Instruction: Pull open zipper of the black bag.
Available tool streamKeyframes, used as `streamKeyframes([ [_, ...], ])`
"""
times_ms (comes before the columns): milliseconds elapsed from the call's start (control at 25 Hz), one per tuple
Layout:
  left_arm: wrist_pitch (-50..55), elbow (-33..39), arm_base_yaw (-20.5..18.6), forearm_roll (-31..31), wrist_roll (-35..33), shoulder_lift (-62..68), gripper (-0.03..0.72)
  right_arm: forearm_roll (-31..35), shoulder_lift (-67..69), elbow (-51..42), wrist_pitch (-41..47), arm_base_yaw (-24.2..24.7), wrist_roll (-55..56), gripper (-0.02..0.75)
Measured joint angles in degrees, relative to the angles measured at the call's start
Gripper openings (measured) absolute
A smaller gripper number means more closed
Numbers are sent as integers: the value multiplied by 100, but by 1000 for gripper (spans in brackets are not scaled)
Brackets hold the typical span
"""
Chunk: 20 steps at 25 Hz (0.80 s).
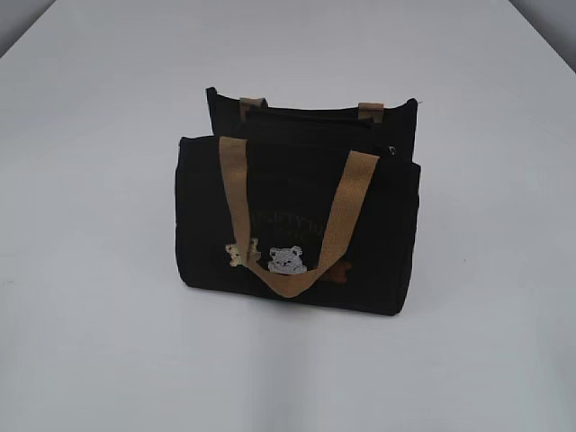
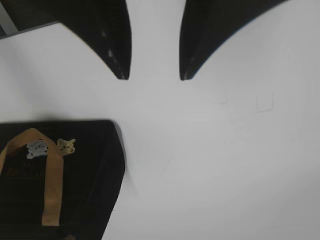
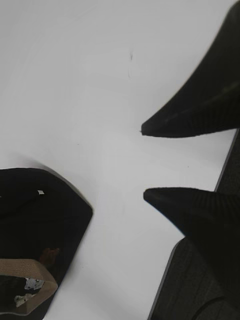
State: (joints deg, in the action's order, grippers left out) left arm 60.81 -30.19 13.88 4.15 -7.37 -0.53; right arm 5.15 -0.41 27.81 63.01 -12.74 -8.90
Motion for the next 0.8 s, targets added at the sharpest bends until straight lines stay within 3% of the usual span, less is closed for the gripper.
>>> streamKeyframes([
  [600,0,0,-45,24,-16,0,232,11,0,0,1,0,0,274],
  [800,5,0,-803,30,-16,0,233,70,0,0,1,499,0,274],
])
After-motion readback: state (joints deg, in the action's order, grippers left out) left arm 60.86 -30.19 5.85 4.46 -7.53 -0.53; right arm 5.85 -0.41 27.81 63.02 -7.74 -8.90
